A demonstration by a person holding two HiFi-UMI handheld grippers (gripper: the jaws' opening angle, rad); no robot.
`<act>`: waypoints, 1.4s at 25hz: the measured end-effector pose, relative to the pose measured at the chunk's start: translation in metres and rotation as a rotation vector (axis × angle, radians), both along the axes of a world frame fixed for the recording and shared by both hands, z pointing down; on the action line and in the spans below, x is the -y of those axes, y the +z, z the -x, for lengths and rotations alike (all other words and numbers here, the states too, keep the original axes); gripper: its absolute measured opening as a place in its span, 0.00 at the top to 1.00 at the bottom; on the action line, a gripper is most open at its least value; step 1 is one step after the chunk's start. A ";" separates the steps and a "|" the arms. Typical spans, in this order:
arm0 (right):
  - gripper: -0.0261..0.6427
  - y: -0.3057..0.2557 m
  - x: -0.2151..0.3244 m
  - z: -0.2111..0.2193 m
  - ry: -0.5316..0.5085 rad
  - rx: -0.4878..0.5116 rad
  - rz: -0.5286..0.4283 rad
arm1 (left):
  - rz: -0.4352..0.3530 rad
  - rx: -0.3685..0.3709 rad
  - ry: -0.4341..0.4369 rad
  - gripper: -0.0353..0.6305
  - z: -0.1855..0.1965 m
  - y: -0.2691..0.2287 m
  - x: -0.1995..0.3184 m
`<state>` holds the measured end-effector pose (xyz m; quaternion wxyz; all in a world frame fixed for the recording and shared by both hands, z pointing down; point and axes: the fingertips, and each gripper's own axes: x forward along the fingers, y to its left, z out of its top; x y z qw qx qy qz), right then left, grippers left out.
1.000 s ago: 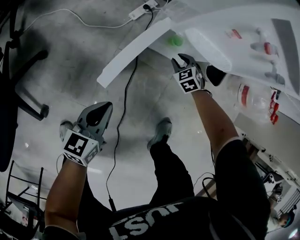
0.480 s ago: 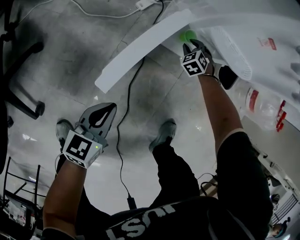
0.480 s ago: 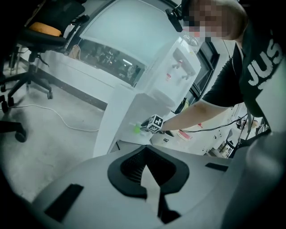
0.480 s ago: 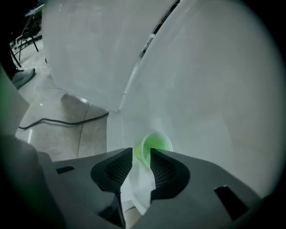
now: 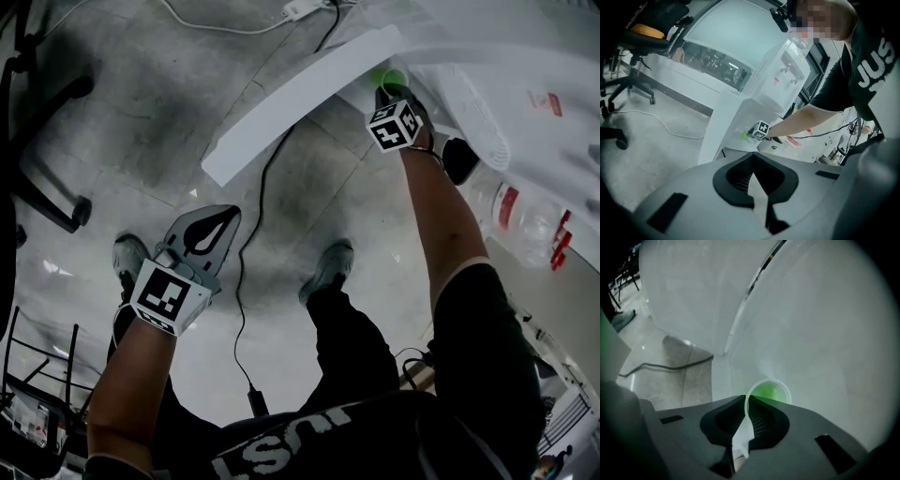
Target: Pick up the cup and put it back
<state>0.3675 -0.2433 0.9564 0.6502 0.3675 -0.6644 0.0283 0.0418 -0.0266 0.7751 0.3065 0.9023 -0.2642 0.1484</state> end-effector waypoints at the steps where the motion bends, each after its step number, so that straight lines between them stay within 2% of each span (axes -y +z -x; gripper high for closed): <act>1: 0.89 -0.009 -0.009 0.008 0.017 0.038 0.005 | 0.007 -0.008 -0.005 0.94 0.001 -0.003 -0.003; 3: 0.89 -0.029 -0.043 0.029 0.031 0.099 0.046 | 0.027 -0.019 -0.008 0.94 0.003 -0.018 -0.013; 6: 0.89 -0.075 -0.109 0.061 0.032 0.169 0.129 | -0.005 -0.043 0.011 0.94 0.001 -0.064 -0.023; 9: 0.89 -0.143 -0.155 0.086 0.070 0.244 0.160 | -0.038 -0.064 0.016 0.94 -0.003 -0.117 -0.024; 12: 0.89 -0.219 -0.197 0.113 0.076 0.295 0.194 | -0.034 -0.089 0.006 0.94 -0.003 -0.182 -0.034; 15: 0.89 -0.301 -0.218 0.134 0.102 0.341 0.195 | -0.044 -0.105 0.011 0.94 0.000 -0.253 -0.044; 18: 0.89 -0.381 -0.216 0.154 0.110 0.370 0.156 | -0.078 -0.130 0.040 0.94 0.011 -0.320 -0.040; 21: 0.89 -0.458 -0.208 0.178 0.086 0.386 0.109 | -0.153 -0.150 0.084 0.94 0.029 -0.387 -0.028; 27: 0.89 -0.601 -0.209 0.226 0.078 0.431 0.027 | -0.241 -0.176 0.077 0.94 0.088 -0.503 -0.016; 32: 0.89 -0.706 -0.194 0.256 0.122 0.471 -0.121 | -0.369 -0.175 0.177 0.94 0.136 -0.585 0.002; 35: 0.89 -0.768 -0.195 0.266 0.158 0.507 -0.225 | -0.401 -0.166 0.228 0.94 0.158 -0.628 0.005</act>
